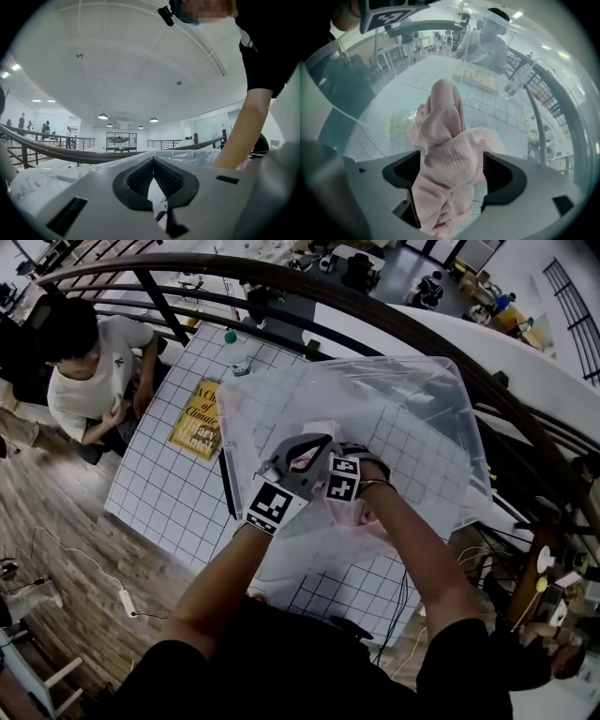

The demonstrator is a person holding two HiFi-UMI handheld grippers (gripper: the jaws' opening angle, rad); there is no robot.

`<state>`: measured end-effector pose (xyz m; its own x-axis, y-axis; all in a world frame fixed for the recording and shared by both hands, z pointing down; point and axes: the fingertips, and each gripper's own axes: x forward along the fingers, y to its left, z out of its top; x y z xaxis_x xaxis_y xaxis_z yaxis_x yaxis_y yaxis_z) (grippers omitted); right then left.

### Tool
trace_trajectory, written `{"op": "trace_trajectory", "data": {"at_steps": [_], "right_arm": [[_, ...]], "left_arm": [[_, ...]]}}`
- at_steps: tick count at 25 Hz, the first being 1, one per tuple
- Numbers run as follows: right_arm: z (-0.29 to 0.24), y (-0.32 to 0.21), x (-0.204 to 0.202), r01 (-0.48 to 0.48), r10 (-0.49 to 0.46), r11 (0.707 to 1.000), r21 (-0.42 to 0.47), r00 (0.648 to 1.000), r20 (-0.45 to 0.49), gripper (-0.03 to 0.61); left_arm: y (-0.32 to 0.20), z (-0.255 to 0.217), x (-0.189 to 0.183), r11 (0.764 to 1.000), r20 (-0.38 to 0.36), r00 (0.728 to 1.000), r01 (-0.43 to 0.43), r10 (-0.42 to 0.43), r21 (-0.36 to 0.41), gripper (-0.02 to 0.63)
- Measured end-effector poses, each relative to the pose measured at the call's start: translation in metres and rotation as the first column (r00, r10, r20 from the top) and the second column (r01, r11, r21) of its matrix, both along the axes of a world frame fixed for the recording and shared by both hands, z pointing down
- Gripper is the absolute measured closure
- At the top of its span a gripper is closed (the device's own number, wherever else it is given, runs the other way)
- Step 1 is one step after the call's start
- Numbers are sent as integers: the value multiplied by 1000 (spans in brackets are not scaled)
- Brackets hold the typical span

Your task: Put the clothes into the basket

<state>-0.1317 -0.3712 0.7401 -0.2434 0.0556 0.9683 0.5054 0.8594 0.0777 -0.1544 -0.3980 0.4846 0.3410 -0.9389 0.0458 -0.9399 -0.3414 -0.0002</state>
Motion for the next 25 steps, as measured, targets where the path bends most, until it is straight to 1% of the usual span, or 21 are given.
{"op": "trace_trajectory", "data": {"at_steps": [6, 9, 11, 14, 18, 21, 23, 25], "right_arm": [[-3, -5, 8, -7, 7, 1000, 12, 1000, -21, 172], [-11, -8, 13, -10, 10, 1000, 23, 1000, -14, 173], [-25, -11, 14, -35, 35, 999, 26, 999, 12, 173], [-54, -18, 16, -103, 101, 995, 14, 992, 71, 173], [-94, -24, 23, -177, 175, 984, 4, 973, 153, 175], [-123, -22, 31, -229, 229, 973, -27, 952, 202, 175], [-139, -20, 38, -241, 241, 970, -27, 947, 212, 175], [-156, -17, 43, -240, 235, 971, -8, 946, 224, 175]], "left_arm": [[-1, 1, 0, 1000, -4, 1000, -1, 1, -4, 611], [-1, 4, 0, 1000, 1, 1000, -2, 2, -17, 611], [0, 7, 1, 999, 3, 1000, 1, -1, -32, 611], [-1, 9, 1, 999, -1, 1000, 1, -1, -43, 611], [4, 9, 6, 999, -4, 1000, -20, 20, -46, 611], [8, 6, 11, 998, -4, 999, -37, 37, -55, 611], [8, 0, 13, 998, -8, 999, -45, 45, -53, 611], [8, -12, 15, 998, -13, 998, -56, 55, -43, 611]]}}
